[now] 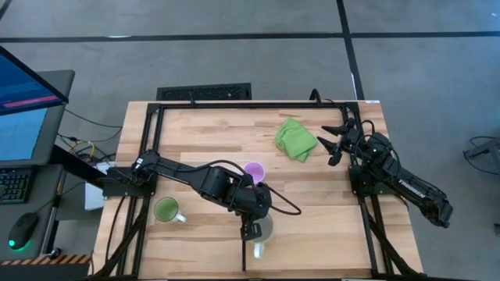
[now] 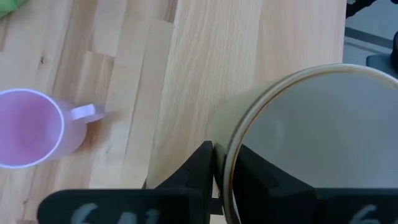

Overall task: Stack small to large cups/mugs on shelf
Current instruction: Put the light green mug on the shelf

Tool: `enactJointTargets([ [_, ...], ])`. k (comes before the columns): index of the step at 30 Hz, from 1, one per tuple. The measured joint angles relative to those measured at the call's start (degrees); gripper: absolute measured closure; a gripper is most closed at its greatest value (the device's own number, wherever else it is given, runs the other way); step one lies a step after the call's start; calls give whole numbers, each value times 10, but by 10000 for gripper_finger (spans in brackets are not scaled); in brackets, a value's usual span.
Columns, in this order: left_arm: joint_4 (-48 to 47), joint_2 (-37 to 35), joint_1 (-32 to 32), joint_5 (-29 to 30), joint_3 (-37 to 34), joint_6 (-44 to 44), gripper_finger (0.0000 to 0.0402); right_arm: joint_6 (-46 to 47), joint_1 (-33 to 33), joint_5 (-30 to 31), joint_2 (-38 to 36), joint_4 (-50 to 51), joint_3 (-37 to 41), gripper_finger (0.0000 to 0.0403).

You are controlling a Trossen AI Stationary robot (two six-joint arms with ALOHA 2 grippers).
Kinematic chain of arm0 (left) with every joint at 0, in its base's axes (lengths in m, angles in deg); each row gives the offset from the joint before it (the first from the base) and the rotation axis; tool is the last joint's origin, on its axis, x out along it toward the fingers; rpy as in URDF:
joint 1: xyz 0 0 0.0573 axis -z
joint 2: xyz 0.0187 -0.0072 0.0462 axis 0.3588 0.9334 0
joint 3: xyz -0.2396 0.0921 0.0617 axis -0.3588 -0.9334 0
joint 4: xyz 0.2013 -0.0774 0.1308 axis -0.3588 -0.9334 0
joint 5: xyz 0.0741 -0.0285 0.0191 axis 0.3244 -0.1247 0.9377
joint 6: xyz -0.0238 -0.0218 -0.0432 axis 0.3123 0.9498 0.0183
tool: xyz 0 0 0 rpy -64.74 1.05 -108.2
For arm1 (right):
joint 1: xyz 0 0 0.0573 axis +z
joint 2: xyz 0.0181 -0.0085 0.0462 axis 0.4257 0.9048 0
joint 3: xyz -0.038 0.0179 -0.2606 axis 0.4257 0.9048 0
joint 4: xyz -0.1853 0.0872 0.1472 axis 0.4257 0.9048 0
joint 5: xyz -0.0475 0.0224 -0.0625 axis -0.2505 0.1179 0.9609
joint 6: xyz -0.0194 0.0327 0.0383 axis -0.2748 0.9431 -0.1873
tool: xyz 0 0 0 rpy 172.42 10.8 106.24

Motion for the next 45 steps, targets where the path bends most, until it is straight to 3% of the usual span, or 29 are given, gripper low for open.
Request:
enactJointTargets([
  [45,21,0,-11,-20,0,0,359,0,0,0,0,0,0,154],
])
